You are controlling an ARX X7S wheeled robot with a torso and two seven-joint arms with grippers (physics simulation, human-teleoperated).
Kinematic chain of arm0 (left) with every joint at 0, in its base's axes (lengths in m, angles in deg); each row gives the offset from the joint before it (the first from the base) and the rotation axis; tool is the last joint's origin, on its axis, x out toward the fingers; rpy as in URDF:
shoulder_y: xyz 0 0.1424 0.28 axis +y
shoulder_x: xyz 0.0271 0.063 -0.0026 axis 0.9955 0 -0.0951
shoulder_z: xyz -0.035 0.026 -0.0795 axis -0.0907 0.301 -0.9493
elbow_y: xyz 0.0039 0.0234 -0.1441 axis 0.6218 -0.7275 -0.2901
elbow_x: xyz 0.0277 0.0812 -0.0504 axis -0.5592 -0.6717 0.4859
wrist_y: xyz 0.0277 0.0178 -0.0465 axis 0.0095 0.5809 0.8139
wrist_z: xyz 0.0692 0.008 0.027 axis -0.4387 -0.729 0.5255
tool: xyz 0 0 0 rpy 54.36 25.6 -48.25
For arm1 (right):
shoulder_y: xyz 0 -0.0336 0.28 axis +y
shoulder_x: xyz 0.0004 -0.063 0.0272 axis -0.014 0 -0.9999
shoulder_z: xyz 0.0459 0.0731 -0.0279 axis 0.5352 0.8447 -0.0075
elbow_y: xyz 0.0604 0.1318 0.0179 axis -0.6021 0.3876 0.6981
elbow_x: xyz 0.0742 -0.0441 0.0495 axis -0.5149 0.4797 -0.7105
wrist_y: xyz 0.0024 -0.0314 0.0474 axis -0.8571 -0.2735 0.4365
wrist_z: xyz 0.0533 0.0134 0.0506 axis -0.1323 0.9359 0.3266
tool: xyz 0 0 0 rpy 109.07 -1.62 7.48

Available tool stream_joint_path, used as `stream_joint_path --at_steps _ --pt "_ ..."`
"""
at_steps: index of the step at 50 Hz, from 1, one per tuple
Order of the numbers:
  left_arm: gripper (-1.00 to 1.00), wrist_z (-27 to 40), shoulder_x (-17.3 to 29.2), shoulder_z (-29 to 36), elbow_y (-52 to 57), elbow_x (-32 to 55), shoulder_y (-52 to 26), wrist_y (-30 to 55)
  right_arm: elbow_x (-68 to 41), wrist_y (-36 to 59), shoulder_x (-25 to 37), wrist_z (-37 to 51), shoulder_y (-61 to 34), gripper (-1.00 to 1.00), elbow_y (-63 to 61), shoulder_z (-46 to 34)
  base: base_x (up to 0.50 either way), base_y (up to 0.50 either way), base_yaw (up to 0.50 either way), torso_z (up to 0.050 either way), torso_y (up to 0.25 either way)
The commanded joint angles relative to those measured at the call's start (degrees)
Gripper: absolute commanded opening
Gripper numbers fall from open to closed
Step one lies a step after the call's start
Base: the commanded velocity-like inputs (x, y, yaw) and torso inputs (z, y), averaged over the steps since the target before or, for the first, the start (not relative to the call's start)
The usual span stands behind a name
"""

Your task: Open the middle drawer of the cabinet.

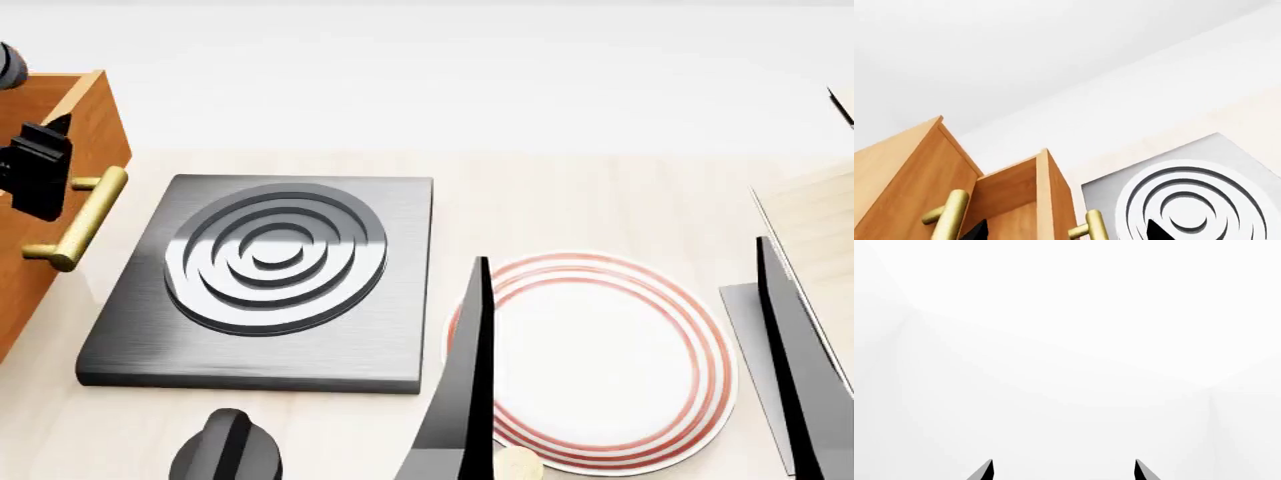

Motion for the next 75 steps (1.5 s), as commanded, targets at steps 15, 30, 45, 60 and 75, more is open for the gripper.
stream_joint_path --at_steps 15,30,45,60,75 --pt "1.00 -3.16 -6.52 -2.39 -12.85 3.52 -2.80 2.01 0.81 0.67 0.01 -0.22 -0.07 1.00 0.00 -0.79 0.00 0.00 0.00 0.000 0.000" --pt "1.00 -3.92 -9.02 -2.82 -19.47 2.51 -2.87 -0.23 0.73 1.04 0.02 -0.40 -0.05 1.00 0.00 -0.97 0.00 0.00 0.00 0.000 0.000" --pt "1.00 -6.59 -13.29 -1.26 -30.51 -1.05 -4.76 -3.16 0.74 1.43 0.03 -0.47 -0.03 1.00 0.00 -1.18 0.00 0.00 0.00 0.000 0.000" --pt "1.00 -8.67 -15.71 -0.29 -35.97 -2.34 -5.08 -4.02 0.78 1.11 0.03 -0.41 0.13 1.00 0.00 -1.15 0.00 0.00 0.00 0.000 0.000" --pt "1.00 -11.10 -18.06 -0.04 -42.40 -3.57 -5.69 -6.59 1.46 1.53 0.04 -0.64 0.13 1.00 0.01 -2.00 0.00 0.00 0.00 0.000 0.000"
